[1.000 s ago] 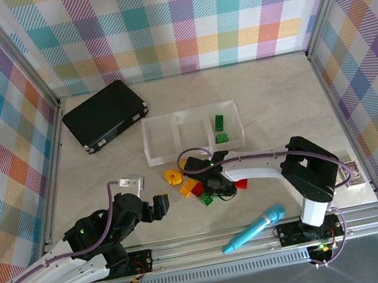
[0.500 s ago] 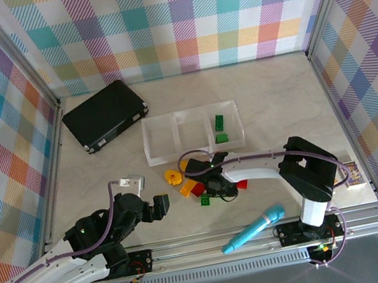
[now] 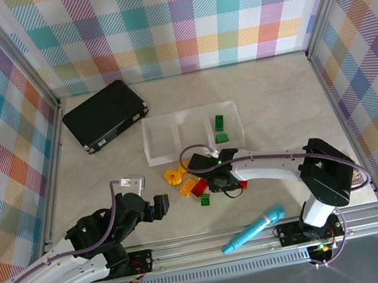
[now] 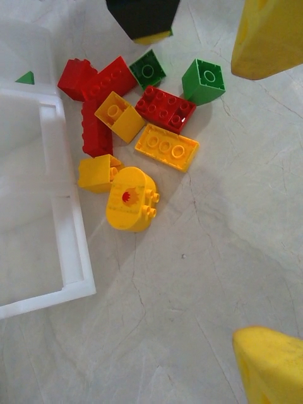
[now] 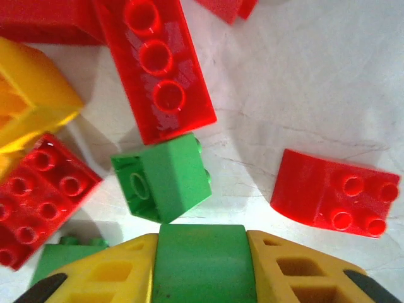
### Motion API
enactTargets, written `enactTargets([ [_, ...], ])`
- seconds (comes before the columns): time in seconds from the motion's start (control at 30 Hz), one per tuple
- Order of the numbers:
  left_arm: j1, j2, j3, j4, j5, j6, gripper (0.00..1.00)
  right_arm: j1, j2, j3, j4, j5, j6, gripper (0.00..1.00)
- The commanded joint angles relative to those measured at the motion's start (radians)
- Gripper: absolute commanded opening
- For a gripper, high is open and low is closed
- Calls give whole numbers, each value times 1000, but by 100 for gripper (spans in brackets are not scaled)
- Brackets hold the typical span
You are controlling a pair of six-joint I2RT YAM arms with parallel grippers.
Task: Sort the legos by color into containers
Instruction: Pick up the lego from the bottom-center of the table, then place the lego in the container.
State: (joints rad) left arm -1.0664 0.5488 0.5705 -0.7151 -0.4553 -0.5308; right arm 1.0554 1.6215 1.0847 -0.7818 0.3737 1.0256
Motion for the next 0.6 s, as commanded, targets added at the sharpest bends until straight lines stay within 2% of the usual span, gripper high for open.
enactTargets([
  [0.0,-4,2,8,-30,-16,-2,100,-9,-70,110,-88,84,-120,33],
  [0.1,-4,0,12,-31,-22,-3,100,-84,-116,205,-101,90,-258,33],
  [0.3,-4,6,14,-31,-23,-1,100,-295,-123,374,-74,-65,-514,33],
  [0.57,-4,35,20,-30,-29,-1,100,-504,79,540,-63,-220,-737,32],
])
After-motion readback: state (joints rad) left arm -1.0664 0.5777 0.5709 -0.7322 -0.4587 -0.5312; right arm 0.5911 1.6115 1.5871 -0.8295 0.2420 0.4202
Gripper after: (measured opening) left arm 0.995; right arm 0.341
